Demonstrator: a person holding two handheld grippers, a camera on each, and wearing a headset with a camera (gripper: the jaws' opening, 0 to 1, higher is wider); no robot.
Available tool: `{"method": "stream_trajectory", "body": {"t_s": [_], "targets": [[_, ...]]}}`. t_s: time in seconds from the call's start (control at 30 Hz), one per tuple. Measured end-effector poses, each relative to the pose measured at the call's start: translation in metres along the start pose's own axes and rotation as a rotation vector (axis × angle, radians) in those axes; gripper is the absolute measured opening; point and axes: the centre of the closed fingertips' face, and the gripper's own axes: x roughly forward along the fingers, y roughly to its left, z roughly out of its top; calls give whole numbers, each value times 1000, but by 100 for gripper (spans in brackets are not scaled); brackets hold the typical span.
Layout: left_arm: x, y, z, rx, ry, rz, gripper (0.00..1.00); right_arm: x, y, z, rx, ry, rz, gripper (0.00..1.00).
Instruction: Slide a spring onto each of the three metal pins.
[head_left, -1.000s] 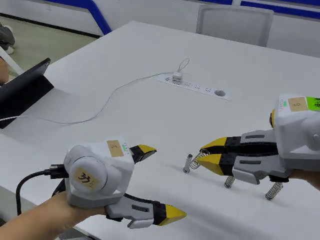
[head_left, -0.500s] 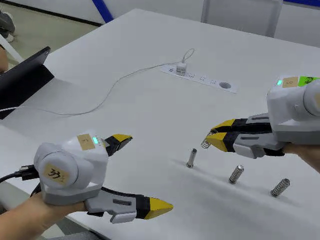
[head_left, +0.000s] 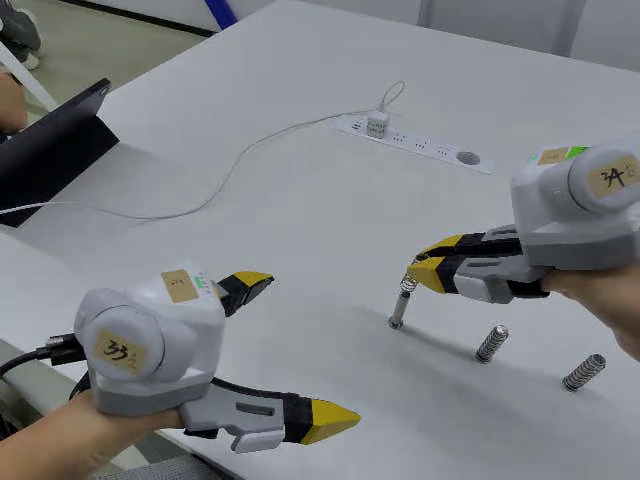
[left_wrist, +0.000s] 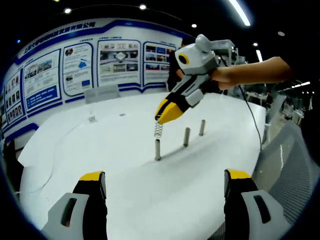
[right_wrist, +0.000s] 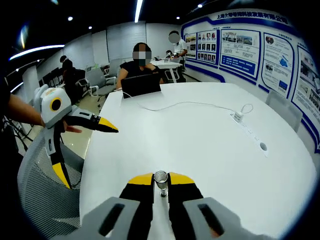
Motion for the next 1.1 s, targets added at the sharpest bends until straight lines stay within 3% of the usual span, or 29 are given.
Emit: {"method": "stream_trajectory", "body": {"t_s": [0.23,0.43,0.6,1.1], "targets": [[3,-2,-1,30,25,-13,100,7,-3,-8,12,34,2,10],[4,5,16,14,-23,7,100,11,-2,-14,-8,57,5,10],[5,7,23,-8,-54,23,100,16,-4,-21,-21,82,1,11],[13,4,22,-28,-54,28,100,29,-4,-39,-13,114,2,11]]}}
